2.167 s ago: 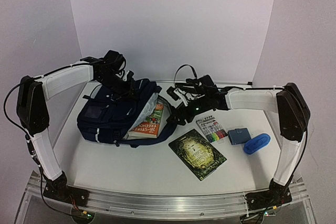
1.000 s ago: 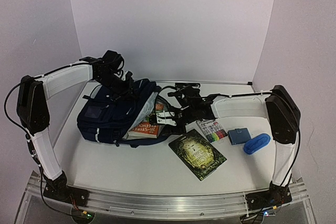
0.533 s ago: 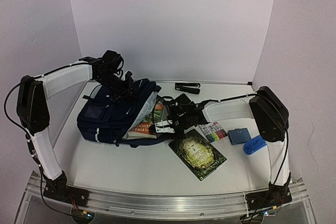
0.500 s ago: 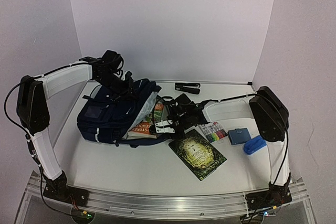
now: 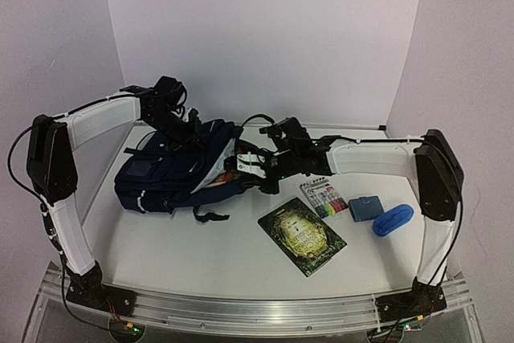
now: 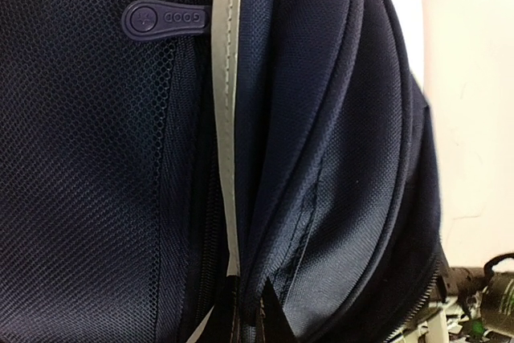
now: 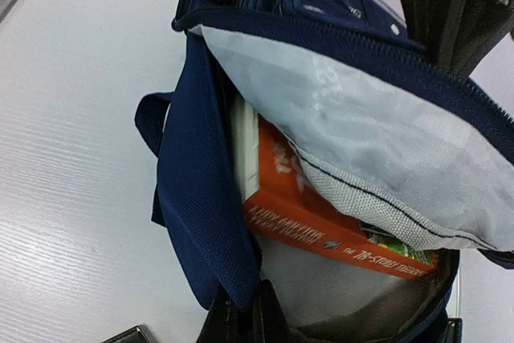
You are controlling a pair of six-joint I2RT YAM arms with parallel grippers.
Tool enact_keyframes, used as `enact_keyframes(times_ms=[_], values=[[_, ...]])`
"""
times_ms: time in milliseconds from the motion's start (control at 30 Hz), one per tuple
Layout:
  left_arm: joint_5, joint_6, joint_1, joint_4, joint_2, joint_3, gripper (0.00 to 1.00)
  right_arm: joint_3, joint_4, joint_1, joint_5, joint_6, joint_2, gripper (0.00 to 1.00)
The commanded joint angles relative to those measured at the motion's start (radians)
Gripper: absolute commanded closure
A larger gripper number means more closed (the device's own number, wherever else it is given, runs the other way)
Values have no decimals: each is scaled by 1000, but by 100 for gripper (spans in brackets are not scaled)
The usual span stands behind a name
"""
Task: Pack the student bag
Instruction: Adjust the student bag at the center of the board.
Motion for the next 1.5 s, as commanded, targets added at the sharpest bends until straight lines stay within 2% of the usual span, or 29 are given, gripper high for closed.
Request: enact_keyframes(times_ms=[0, 133, 167, 233, 300, 367, 433, 567, 733, 1000, 1167, 1267, 1367, 1467], values=[[-86, -31, 25, -31, -1, 34, 100, -140, 9, 26, -44, -45, -77, 100], [-76, -33, 26, -30, 3, 17, 100, -184, -14, 33, 15, -104, -63, 99], [-71, -33, 26, -28, 6, 14, 100, -177, -17, 33, 20, -101, -64, 94], [-55, -27, 25, -25, 17, 14, 100, -152, -19, 34, 22, -77, -68, 80], [-25, -13, 25, -33, 32, 25, 97, -133, -19, 33, 20, -48, -72, 60], [-11, -1, 26, -46, 33, 33, 85, -112, -23, 32, 20, 9, -81, 49], [-7, 3, 26, -44, 10, 17, 75, -104, -25, 30, 12, 65, -104, 45], [5, 26, 26, -34, -62, -44, 57, -102, -24, 19, -10, 216, -151, 43], [-22, 33, 26, -49, -163, -146, 44, -92, -24, -9, -37, 395, -159, 35], [-112, -38, 26, -49, -331, -324, 41, -11, -31, -21, -40, 572, -103, 34], [-186, -103, 28, -111, -396, -395, 40, 27, -30, 3, -81, 723, -91, 38], [-252, -138, 26, -160, -460, -442, 38, 12, -12, 36, -76, 830, -89, 39], [-327, -141, 41, -229, -509, -482, 36, -38, -7, 77, -57, 850, -82, 43], [-341, -144, 61, -240, -527, -501, 36, -91, -8, 101, -37, 874, -77, 46]])
